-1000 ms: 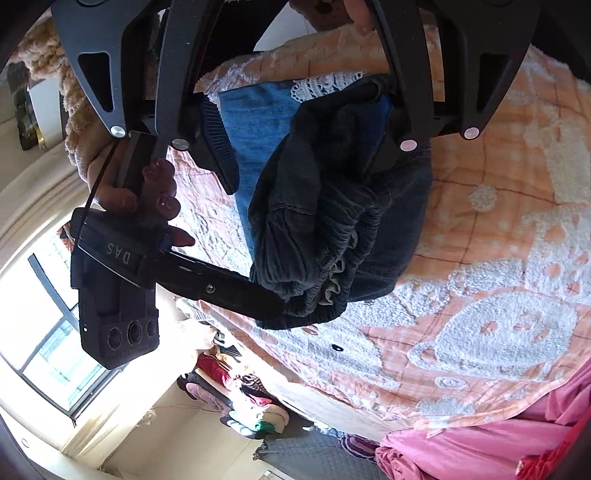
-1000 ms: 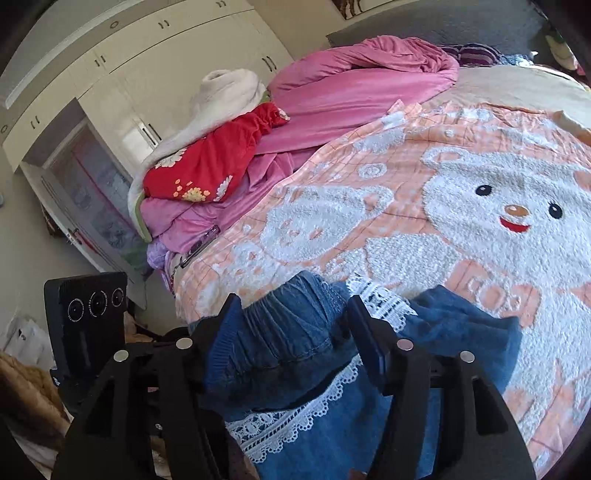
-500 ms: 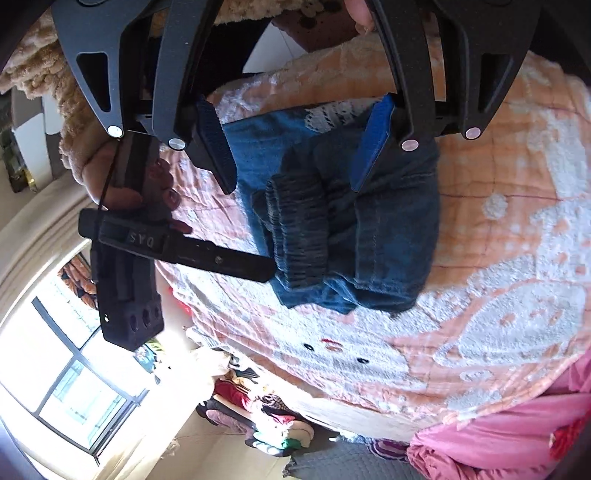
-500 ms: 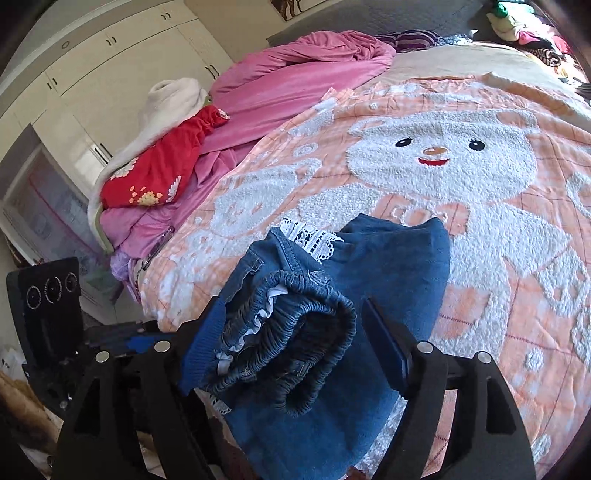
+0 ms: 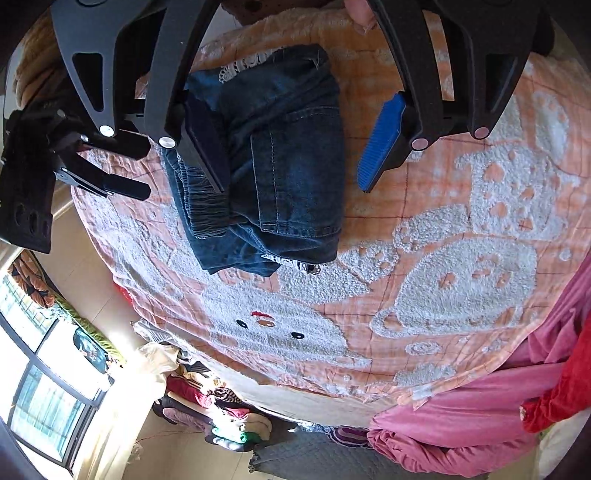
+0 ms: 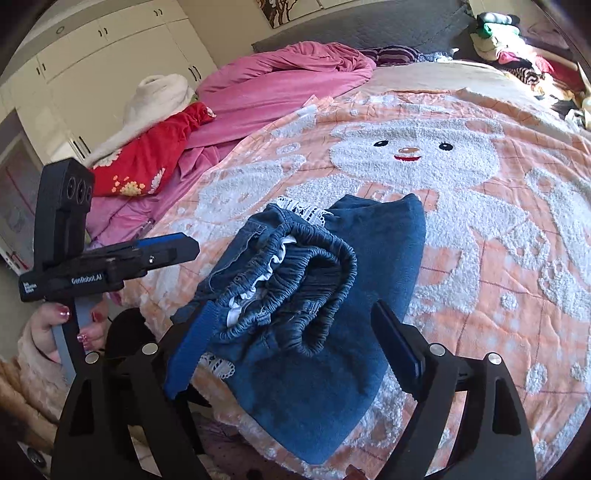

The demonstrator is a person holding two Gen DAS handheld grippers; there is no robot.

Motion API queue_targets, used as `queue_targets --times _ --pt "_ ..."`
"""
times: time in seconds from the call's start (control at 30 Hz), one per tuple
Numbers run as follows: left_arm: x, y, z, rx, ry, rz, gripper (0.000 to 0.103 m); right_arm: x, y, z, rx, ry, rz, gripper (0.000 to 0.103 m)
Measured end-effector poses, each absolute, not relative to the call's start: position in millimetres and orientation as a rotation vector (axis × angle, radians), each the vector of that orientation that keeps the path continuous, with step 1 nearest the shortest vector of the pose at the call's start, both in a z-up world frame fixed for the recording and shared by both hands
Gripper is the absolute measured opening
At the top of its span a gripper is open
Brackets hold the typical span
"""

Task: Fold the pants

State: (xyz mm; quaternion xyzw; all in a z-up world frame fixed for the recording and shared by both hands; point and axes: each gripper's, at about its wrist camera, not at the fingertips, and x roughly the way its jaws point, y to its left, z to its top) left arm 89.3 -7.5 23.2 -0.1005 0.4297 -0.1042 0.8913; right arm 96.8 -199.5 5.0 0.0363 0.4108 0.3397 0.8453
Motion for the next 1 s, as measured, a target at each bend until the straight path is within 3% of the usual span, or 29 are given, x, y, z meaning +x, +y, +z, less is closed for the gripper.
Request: queue_targets --times 0.27,0.57,0.6,0.7,0.77,0.87,1.0 --pt "101 -7 14 -0.204 0.92 -0.191 0.066 64 -168 13 -0.009 0.798 0.75 0.085" --pt "119 -3 -2 -0.229 0.948 -0.165 0.066 82 -146 -11 0.01 0.861 0.693 0.084" --pt "121 -2 -3 -0.234 0.952 -0.167 0.066 84 -144 -13 0.023 0.861 0.697 0.081" --pt "127 -3 -10 -0.238 0.968 -0.163 0.066 90 -140 -18 0.054 0.875 0.71 0.058" --pt "131 -4 -15 -0.236 0.98 -0.162 0.066 94 -137 -24 0.074 0.885 0.729 0.036" --pt "134 -8 -21 -0.234 0.994 -0.167 0.066 98 -145 -31 0.16 0.92 0.754 0.025" --pt "131 -13 -20 -0.223 0.98 -0.202 0.066 79 -167 -15 0.178 0.881 0.778 0.024"
